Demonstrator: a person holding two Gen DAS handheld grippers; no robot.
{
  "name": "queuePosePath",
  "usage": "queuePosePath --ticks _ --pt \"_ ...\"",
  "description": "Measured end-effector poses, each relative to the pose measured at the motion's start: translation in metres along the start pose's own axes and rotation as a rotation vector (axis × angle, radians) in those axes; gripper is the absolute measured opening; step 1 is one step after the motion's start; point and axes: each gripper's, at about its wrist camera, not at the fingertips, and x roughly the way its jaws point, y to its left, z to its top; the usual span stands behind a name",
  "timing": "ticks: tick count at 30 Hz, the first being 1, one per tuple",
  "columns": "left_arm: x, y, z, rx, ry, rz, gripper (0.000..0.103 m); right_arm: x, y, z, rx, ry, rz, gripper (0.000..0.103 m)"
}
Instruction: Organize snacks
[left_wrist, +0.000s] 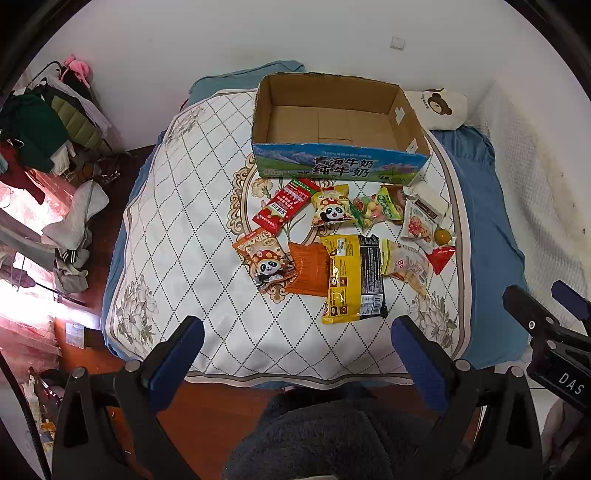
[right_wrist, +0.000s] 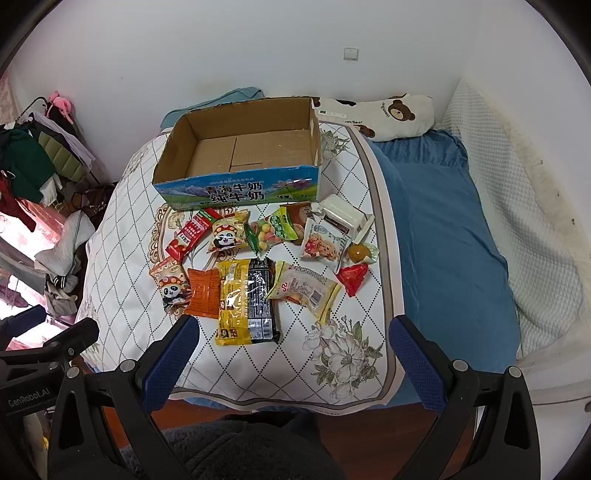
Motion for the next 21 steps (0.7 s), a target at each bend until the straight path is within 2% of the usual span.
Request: queuePosePath --ticks 9,14,17,21 --pt "0.000 0.001 -0.005 -0.003 0.001 0.000 0.103 0.000 0.001 -0.002 -0.002 0.002 0.001 0.103" --pt "0.004 0.005 -0.004 -0.022 -0.014 0.019 0.103 0.014 0.000 -0.001 0.012 0.011 0.032 0.103" --pt "0.022 0.016 0.002 -0.067 -0.019 0.067 0.103 0.046 0.002 0.001 0.040 0.046 0.091 0.103" --pt "0.063 0.034 0.007 -0.111 0.014 0.168 0.103 0.126 0.011 0.001 0.066 0.152 0.167 0.103"
